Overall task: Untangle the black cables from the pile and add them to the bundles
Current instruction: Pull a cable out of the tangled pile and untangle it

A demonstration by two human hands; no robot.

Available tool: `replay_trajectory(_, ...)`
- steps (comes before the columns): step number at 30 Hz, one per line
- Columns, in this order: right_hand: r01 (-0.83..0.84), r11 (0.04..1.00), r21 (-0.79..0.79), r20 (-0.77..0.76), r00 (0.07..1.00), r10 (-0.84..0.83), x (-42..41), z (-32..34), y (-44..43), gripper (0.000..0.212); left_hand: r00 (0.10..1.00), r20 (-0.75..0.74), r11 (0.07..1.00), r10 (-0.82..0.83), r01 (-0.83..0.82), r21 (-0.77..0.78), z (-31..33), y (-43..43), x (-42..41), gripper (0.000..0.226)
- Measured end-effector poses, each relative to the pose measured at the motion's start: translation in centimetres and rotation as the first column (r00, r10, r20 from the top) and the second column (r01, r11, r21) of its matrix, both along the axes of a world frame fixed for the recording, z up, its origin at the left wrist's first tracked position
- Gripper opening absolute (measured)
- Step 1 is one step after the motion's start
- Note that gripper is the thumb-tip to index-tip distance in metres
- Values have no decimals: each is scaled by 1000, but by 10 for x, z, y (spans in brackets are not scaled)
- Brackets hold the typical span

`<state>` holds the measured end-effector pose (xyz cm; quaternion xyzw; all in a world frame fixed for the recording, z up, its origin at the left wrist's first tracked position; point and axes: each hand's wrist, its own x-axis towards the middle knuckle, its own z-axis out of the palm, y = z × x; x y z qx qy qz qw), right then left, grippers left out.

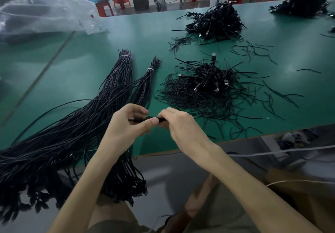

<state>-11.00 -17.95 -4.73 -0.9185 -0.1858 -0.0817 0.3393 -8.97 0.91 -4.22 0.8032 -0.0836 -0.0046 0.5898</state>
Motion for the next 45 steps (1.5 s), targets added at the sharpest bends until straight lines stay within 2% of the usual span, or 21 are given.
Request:
replay_trajectory(2, -14, 998, -62, -5, 1000, 13, -1, -1, -2, 31, 997, 44, 989, -71, 64, 131, 8, 5, 3, 41)
replay_trajectory(3, -25, 995, -94, -3, 1000, 25, -1, -2, -2, 32, 989, 53, 962, -137, 120, 246, 12, 6, 3, 38)
replay_trajectory(5, -44, 986, -159, 22, 999, 49, -2, -4, -2, 29, 967, -2, 843, -255, 223, 489, 20, 2, 3, 43)
replay_trajectory(8, -37, 974, -222, 53, 997, 50, 0, -5, -2, 26, 949, -133, 607, -287, 288, 741, 20, -10, 5, 59)
replay_trajectory(10, -16, 972, -235, 59, 998, 30, 2, -6, -3, 27, 946, -131, 459, -297, 262, 849, 16, -15, 6, 51)
replay_trajectory(12, -16, 974, -227, 59, 998, 30, 5, -7, -4, 24, 942, -52, 408, -330, 193, 892, 11, -17, 6, 43)
replay_trajectory(14, 15, 967, -253, 115, 993, 14, 7, -8, -5, 24, 945, 18, 441, -326, 135, 887, 5, -17, 7, 43)
replay_trajectory(15, 71, 949, -306, 185, 983, -14, 10, -9, -7, 33, 953, 51, 481, -298, 104, 870, 1, -17, 8, 44)
replay_trajectory(17, 255, 898, -358, 349, 929, -124, 14, -10, -12, 58, 981, 81, 634, -175, 50, 772, -6, -16, 16, 46)
replay_trajectory(19, 409, 872, -267, 438, 858, -268, 21, -11, -21, 62, 1000, -3, 852, -15, 14, 523, -11, -15, 27, 47)
replay_trajectory(20, 457, 863, -215, 436, 836, -334, 26, -12, -27, 58, 995, -83, 939, 51, -19, 345, -13, -15, 32, 47)
replay_trajectory(21, 497, 846, -191, 401, 827, -395, 31, -13, -34, 51, 983, -158, 981, 90, -60, 185, -14, -14, 35, 46)
replay_trajectory(23, 553, 791, -261, 275, 828, -488, 40, -18, -47, 38, 973, -209, 995, 96, -91, 31, -14, -15, 37, 45)
replay_trajectory(25, 556, 752, -354, 162, 829, -536, 46, -25, -56, 26, 975, -206, 996, 83, -87, -11, -16, -18, 35, 46)
replay_trajectory(26, 555, 754, -352, 134, 827, -546, 48, -28, -60, 21, 976, -203, 996, 80, -84, -13, -18, -20, 34, 46)
replay_trajectory(33, 543, 811, -218, 125, 839, -529, 54, -29, -70, 4, 977, -203, 997, 71, -66, 29, -25, -29, 28, 45)
replay_trajectory(39, 518, 854, -42, 68, 854, -515, 52, -25, -74, 6, 975, -214, 998, 59, -51, 40, -23, -31, 27, 45)
replay_trajectory(45, 518, 855, -24, 118, 851, -512, 51, -23, -77, 9, 978, -203, 998, 40, -29, 60, -22, -31, 25, 44)
